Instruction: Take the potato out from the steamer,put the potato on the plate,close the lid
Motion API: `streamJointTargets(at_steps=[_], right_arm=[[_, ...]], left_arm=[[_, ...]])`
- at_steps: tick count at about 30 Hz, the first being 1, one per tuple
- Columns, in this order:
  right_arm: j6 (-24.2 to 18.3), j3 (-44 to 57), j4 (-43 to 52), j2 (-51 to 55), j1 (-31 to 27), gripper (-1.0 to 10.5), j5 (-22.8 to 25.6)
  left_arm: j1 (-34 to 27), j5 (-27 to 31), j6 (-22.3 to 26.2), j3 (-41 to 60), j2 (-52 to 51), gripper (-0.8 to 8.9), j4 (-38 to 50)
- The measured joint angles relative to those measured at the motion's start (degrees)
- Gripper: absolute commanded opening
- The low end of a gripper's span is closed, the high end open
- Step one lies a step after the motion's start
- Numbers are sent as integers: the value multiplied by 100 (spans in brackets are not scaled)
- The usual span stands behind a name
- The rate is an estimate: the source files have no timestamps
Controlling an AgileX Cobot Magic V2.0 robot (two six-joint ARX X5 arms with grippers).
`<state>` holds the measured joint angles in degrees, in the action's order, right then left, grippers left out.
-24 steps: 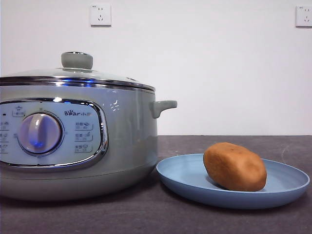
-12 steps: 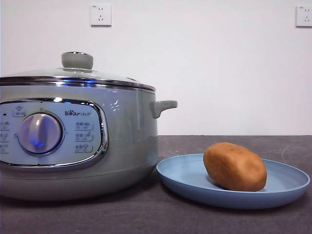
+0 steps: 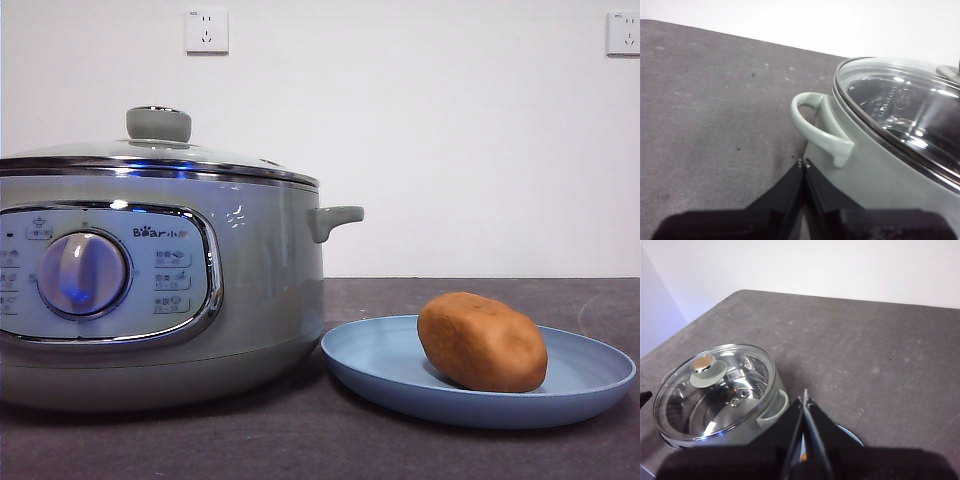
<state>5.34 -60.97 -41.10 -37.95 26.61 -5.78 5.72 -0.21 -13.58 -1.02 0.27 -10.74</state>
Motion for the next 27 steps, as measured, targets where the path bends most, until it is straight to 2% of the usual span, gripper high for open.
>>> streamJointTargets(at_steps=[3, 6, 10, 15, 17, 20, 27], right_arm=[[-129, 0, -9, 0, 0, 1, 4], [-439, 0, -46, -13, -153, 1, -2], [-778, 44, -85, -122, -892, 1, -24], [-793, 549, -31, -168, -1851, 1, -17], [-796, 839, 179, -114, -2039, 1, -17], [-796, 1390, 820, 188, -2149, 1, -20], [-743, 3226, 3069, 1126, -2175, 1, -20]], left_arm=[[0, 0, 0, 0, 0, -3, 0], [0, 0, 0, 0, 0, -3, 0], [0, -2, 0, 0, 0, -3, 0], [0, 0, 0, 0, 0, -3, 0], [0, 0, 0, 0, 0, -3, 0], [0, 0, 0, 0, 0, -3, 0], [0, 0, 0, 0, 0, -3, 0]])
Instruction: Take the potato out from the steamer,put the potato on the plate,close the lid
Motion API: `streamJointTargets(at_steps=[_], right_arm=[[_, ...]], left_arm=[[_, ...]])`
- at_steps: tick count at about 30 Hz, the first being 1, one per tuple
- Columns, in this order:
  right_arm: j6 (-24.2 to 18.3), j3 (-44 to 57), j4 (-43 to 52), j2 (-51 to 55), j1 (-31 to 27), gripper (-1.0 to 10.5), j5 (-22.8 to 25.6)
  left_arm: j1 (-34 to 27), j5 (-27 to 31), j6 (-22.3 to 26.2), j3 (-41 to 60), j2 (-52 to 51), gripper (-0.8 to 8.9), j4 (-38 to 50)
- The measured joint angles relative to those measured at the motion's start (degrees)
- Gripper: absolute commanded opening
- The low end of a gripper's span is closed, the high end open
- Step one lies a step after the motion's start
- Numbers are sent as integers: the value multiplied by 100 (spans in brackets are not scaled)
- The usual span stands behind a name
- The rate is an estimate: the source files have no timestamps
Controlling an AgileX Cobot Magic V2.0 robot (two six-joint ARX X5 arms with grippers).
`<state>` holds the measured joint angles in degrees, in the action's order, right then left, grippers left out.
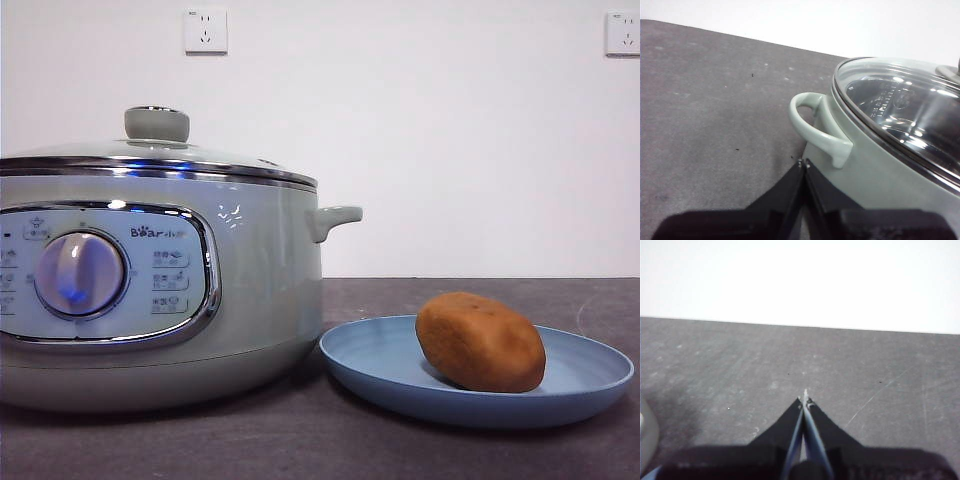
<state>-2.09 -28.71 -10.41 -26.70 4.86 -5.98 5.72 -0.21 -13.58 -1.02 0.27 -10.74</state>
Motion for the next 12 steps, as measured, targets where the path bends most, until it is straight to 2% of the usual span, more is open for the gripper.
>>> streamJointTargets(at_steps=[7, 12], right_arm=[[188, 1515, 734, 708, -120, 1, -2], [461, 2190, 863, 1043, -310, 1, -2]], left_arm=[[0, 0, 0, 0, 0, -3, 0], [0, 0, 0, 0, 0, -3, 0]])
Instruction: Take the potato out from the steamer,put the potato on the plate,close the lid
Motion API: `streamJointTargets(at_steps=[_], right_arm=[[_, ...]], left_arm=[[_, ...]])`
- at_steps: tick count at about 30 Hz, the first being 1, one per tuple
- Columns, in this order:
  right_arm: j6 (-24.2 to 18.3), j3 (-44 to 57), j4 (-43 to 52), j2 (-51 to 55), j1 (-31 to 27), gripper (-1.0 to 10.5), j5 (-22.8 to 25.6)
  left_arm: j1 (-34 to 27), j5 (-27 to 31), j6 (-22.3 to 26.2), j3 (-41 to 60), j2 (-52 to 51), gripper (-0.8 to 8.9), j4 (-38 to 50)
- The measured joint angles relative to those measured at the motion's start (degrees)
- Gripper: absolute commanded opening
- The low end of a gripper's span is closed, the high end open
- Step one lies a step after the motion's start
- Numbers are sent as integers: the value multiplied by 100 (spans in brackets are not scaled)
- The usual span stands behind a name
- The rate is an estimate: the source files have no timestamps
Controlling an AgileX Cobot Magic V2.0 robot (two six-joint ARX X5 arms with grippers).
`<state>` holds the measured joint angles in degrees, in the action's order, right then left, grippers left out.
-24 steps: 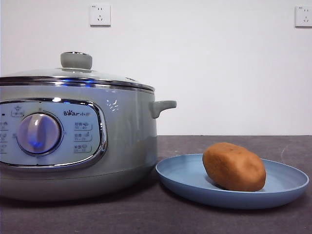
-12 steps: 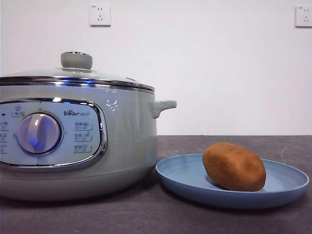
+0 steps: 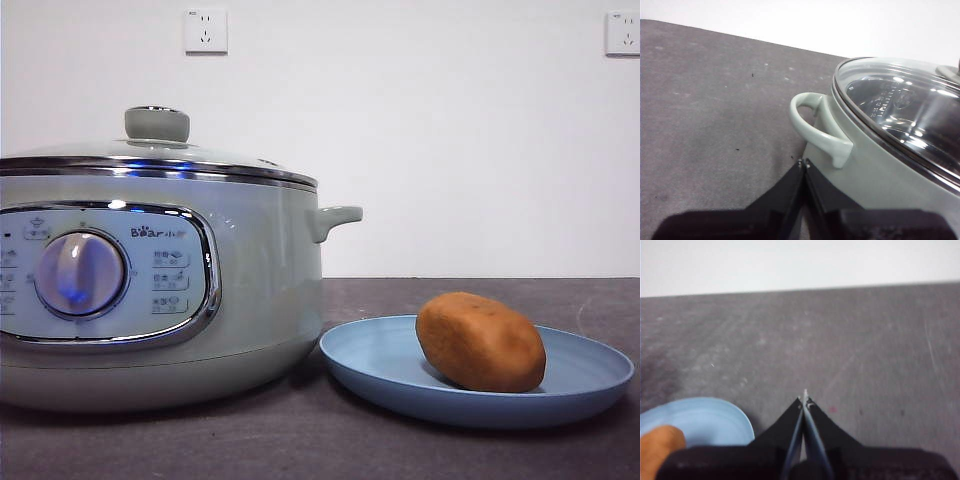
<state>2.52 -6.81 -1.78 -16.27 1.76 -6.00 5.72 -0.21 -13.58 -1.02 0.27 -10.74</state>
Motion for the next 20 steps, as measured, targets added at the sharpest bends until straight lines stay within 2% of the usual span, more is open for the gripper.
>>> streamJointTargets(at_steps=[5, 12, 20], right_arm=[[205, 260, 0, 332, -168, 1, 0], [286, 538, -35, 791, -254, 1, 0], [420, 586, -772, 1211, -254, 1, 9]], left_arm=[[0, 0, 0, 0, 0, -3, 0], [0, 0, 0, 0, 0, -3, 0], [0, 0, 0, 0, 0, -3, 0]])
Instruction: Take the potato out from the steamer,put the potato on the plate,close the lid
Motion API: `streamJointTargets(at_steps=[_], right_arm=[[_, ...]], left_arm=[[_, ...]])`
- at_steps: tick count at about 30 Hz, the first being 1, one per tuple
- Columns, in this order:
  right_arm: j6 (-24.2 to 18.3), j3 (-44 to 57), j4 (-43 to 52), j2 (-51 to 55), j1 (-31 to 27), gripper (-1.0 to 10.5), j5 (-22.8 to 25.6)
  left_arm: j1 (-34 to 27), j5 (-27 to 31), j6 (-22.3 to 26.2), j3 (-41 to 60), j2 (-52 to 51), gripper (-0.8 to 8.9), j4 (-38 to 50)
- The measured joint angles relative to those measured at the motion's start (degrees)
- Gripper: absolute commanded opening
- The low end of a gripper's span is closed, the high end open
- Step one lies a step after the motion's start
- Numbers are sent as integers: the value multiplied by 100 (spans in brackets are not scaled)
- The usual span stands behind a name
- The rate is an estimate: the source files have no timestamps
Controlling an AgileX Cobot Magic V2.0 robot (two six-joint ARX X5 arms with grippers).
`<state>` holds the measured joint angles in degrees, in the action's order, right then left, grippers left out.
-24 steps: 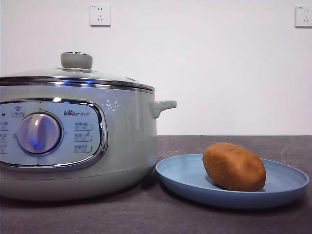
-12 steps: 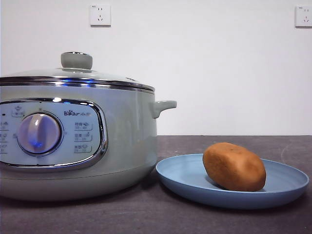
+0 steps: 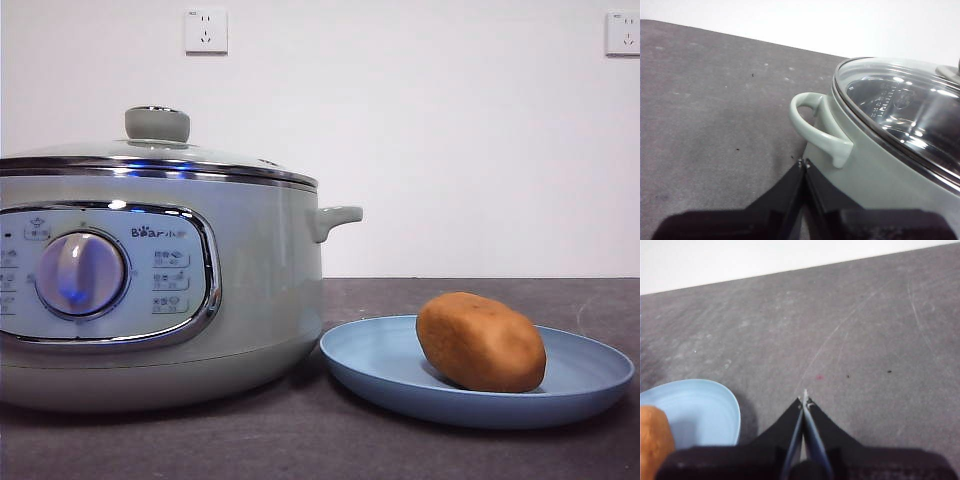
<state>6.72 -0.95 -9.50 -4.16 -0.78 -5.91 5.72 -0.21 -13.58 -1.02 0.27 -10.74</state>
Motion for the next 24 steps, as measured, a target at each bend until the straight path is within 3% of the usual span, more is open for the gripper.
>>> streamJointTargets(at_steps=[24], right_arm=[[39, 0, 2, 396, 0, 1, 4]], left_arm=[[0, 0, 0, 0, 0, -3, 0]])
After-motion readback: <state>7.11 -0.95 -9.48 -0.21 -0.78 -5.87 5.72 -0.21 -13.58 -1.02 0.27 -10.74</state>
